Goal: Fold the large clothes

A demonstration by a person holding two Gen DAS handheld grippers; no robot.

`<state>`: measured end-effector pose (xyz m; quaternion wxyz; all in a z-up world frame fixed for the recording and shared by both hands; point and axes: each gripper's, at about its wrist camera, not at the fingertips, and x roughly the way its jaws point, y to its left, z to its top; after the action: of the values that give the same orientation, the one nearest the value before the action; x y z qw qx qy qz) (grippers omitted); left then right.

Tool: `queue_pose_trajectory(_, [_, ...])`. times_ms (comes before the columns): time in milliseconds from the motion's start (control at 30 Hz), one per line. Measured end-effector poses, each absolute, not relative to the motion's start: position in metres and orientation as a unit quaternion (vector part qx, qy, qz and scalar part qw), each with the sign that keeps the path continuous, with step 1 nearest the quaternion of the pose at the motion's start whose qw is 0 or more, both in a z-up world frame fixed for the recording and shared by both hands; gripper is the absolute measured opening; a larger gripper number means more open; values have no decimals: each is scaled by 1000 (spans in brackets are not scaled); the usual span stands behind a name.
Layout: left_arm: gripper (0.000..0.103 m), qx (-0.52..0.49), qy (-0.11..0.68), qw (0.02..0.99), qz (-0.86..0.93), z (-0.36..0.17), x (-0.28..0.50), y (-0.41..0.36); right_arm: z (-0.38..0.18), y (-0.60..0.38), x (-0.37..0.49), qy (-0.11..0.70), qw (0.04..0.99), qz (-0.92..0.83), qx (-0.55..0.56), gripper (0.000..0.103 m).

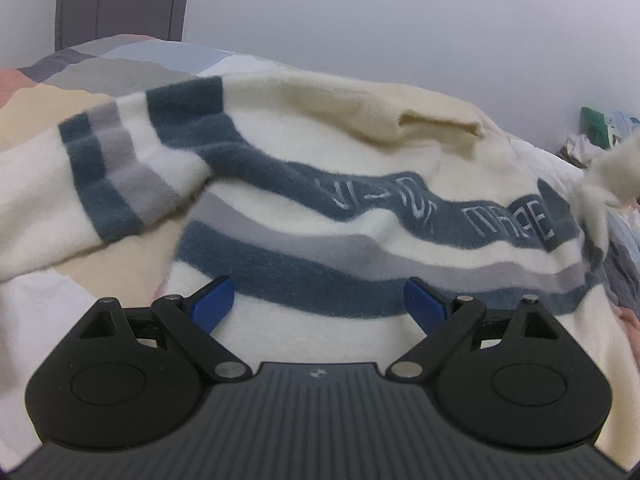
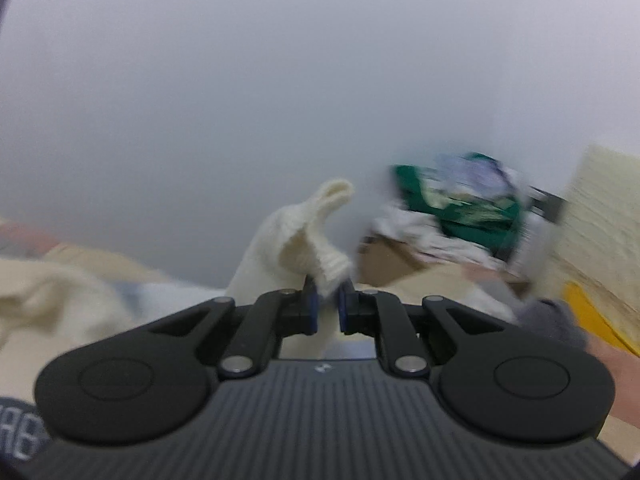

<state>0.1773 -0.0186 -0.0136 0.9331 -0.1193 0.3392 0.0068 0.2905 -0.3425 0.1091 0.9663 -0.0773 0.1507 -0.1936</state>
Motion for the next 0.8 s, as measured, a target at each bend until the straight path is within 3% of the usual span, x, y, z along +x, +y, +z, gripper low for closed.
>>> queue_pose_trajectory(367, [94,-111,337,934,38,-6,171,-12,106,-463,232,146,934,-326,17,12])
queue_pose_trajectory(567, [94,-84,342,934,57,-10,175,-15,46,-529,187,199,897,-386,80,11])
queue_pose_trajectory(800, [94,-64,345,934,66,-12,177,-21,-36,-530,159,266,867,-397,142,12])
